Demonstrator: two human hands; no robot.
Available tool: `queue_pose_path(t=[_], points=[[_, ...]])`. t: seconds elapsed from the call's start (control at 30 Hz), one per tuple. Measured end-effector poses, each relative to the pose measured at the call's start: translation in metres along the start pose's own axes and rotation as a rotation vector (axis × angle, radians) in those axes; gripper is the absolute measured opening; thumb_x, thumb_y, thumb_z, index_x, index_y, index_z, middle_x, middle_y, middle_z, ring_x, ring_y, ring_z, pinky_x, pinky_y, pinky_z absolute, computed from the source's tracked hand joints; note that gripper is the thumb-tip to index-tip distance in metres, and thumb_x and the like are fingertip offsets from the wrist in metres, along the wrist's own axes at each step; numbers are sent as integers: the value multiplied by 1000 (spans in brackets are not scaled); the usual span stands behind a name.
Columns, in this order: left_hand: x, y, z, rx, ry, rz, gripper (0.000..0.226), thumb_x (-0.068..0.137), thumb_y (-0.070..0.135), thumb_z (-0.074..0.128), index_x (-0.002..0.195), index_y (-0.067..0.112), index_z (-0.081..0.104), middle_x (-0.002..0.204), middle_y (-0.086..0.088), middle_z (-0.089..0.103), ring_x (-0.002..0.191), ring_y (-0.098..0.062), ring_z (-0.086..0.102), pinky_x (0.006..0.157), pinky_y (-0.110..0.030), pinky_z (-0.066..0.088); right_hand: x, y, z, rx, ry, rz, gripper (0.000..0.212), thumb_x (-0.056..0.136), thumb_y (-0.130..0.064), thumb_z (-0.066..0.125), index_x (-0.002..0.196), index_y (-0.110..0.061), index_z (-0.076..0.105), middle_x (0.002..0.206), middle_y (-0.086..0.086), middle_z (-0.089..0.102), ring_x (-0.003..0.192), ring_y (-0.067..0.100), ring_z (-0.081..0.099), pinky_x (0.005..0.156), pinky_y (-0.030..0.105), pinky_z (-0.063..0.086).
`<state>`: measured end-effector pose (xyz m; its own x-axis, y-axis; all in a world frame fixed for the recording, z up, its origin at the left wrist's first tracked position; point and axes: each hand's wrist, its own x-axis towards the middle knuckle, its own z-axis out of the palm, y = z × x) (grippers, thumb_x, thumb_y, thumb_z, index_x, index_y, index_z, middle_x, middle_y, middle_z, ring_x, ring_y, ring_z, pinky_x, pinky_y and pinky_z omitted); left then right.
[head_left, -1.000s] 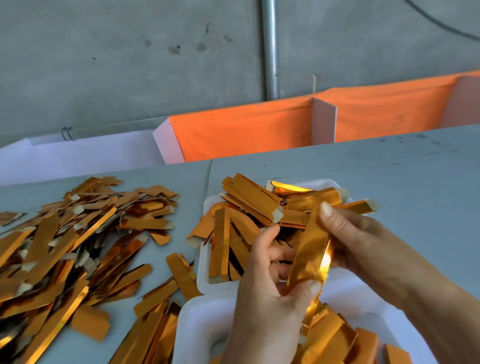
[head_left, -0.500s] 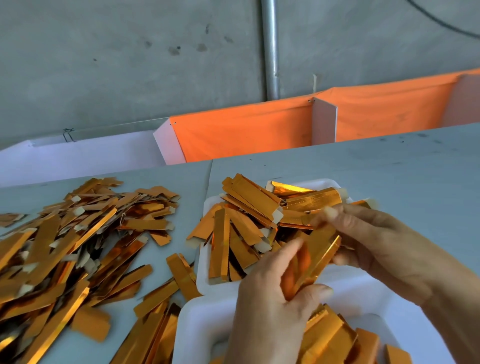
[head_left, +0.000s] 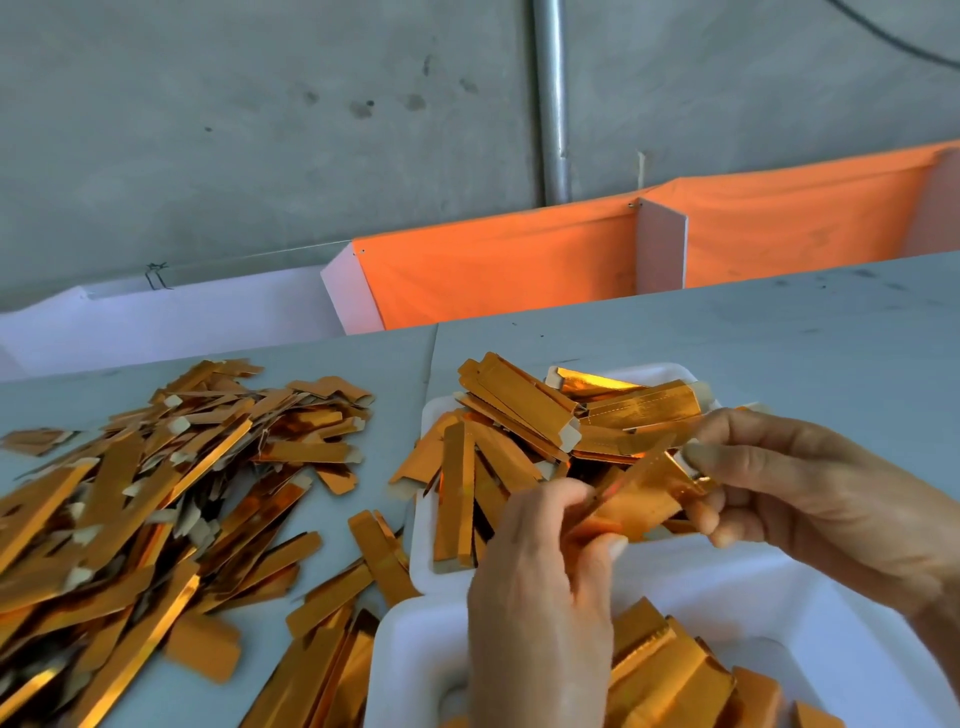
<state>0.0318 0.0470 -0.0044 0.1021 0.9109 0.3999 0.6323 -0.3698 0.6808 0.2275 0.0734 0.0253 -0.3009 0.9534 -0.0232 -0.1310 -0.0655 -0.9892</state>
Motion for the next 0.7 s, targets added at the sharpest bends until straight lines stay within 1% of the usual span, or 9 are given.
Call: queue_pose_path(t=[0.07, 0.13, 0.2, 0.27, 0.3, 0.4, 0.47, 0.6, 0.7], points=[[0, -2, 3, 162, 23, 134, 47, 82, 38, 66, 127, 42, 49, 112, 26, 50, 107, -1, 46, 84, -17, 45, 0, 1, 2, 3, -8, 34, 52, 44, -43, 93, 72, -7, 69, 71, 27, 65, 58, 22, 66, 52, 24, 55], [2, -5, 5, 282, 34, 206, 62, 68, 35, 80, 125, 28, 58, 107, 13, 61, 99, -12, 56, 74, -28, 53, 0, 1, 3, 20, -22, 67, 50, 43, -40, 94, 71, -6, 68, 71, 30, 65, 56, 23, 67, 51, 24, 56], [0, -5, 5, 238, 30, 222, 68, 66, 35, 82, 128, 26, 57, 109, 11, 62, 101, -15, 59, 76, -27, 52, 0, 1, 5, 42, -38, 81, 48, 44, -37, 94, 70, -6, 68, 71, 31, 65, 54, 24, 67, 51, 25, 56], [0, -4, 4, 148, 68, 225, 71, 75, 36, 75, 139, 36, 42, 116, 20, 54, 111, -9, 50, 85, -20, 42, -1, -1, 7, 57, -42, 77, 48, 43, -35, 95, 71, -5, 68, 70, 31, 65, 54, 24, 66, 50, 25, 56], [-1, -4, 5, 131, 73, 223, 72, 78, 36, 72, 141, 39, 38, 117, 23, 51, 111, -5, 47, 86, -17, 39, -2, -1, 7, 65, -37, 75, 49, 42, -35, 95, 71, -6, 69, 69, 31, 65, 53, 24, 66, 50, 24, 56], [-1, -2, 3, 119, 56, 252, 60, 81, 35, 70, 135, 38, 45, 113, 28, 47, 106, 3, 45, 82, -7, 36, -1, -2, 8, 83, -42, 76, 48, 42, -33, 96, 73, -7, 69, 68, 30, 64, 52, 24, 66, 49, 25, 56], [-1, 0, 2, 68, 7, 183, 53, 83, 38, 67, 131, 41, 46, 107, 34, 41, 107, 7, 45, 84, -3, 35, -2, -2, 10, 82, -60, 75, 47, 45, -31, 95, 76, -7, 69, 68, 30, 64, 53, 24, 66, 50, 25, 56], [-2, -1, 0, -23, -25, 128, 53, 83, 40, 66, 128, 52, 40, 114, 34, 45, 113, 8, 43, 94, -10, 40, -3, -4, 12, 83, -48, 62, 55, 44, -30, 96, 88, -8, 71, 69, 29, 64, 56, 26, 67, 50, 26, 56], [1, 0, -6, -169, -84, 28, 36, 77, 47, 71, 102, 60, 48, 106, 39, 53, 107, 14, 48, 85, -8, 44, -3, -6, 14, -117, 2, -39, 25, 66, -27, 80, 86, -13, 72, 72, 15, 66, 60, 24, 68, 53, 24, 55]])
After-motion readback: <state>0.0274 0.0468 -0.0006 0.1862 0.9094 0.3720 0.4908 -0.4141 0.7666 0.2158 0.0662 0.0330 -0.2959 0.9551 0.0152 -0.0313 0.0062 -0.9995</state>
